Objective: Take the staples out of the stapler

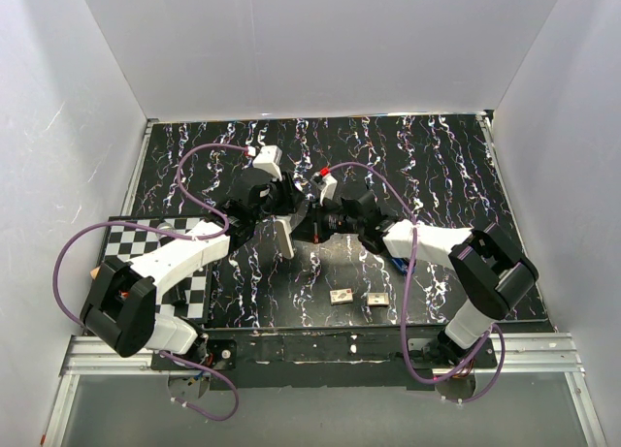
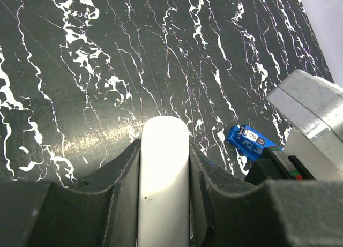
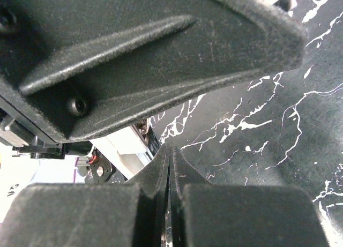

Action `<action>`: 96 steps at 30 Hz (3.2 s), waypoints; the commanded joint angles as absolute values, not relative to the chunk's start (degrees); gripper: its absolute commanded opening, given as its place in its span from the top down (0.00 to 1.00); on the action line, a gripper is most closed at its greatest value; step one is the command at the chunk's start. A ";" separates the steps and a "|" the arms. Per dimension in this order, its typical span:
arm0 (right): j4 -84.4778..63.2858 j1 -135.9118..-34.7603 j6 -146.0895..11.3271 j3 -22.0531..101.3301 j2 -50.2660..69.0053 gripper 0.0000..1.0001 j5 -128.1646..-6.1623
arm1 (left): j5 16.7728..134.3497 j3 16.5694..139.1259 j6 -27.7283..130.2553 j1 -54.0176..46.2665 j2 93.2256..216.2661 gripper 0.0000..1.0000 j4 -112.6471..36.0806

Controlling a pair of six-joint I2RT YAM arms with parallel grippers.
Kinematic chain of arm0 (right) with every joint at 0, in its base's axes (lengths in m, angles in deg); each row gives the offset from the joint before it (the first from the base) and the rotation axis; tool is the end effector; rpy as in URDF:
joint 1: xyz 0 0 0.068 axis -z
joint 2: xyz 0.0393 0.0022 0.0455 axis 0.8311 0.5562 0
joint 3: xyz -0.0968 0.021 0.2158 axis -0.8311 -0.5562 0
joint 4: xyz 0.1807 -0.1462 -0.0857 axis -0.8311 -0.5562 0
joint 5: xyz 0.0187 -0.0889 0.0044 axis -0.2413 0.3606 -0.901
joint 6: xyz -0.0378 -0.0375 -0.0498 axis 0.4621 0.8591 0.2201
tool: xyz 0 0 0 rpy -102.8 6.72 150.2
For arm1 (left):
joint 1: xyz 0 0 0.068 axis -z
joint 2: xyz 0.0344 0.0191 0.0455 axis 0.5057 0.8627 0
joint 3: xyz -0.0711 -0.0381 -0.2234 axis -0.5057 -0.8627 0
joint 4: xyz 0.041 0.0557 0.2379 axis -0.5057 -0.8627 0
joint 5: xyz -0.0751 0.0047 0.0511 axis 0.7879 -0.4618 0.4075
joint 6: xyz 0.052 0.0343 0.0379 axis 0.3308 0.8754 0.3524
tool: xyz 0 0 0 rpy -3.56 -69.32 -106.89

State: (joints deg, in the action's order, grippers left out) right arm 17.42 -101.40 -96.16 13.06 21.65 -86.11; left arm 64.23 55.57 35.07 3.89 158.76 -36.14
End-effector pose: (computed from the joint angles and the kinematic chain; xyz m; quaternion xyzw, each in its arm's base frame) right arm 0.2364 0.2766 0.1853 -0.2019 0.7676 0.5163 0.3218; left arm 0.2744 -0.1832 0.2182 0.0336 0.8439 -0.2564 0.4701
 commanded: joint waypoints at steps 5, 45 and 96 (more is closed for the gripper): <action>13.91 -104.90 -92.82 18.23 16.44 0.99 -90.81 | 65.10 59.73 38.93 3.38 156.42 1.00 -34.75; 7.93 -104.11 -90.37 19.55 14.86 0.99 -84.31 | 72.39 65.01 40.78 3.55 157.22 1.00 -45.22; -17.30 -104.55 -76.39 22.80 -7.11 0.67 -54.16 | 96.99 64.13 48.51 3.99 146.31 1.00 -50.76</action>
State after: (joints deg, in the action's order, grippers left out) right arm -18.93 -104.39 -78.02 18.29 -4.53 -54.51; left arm 88.60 64.22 46.11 3.84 149.62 -51.28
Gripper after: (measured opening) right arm 0.331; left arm 0.317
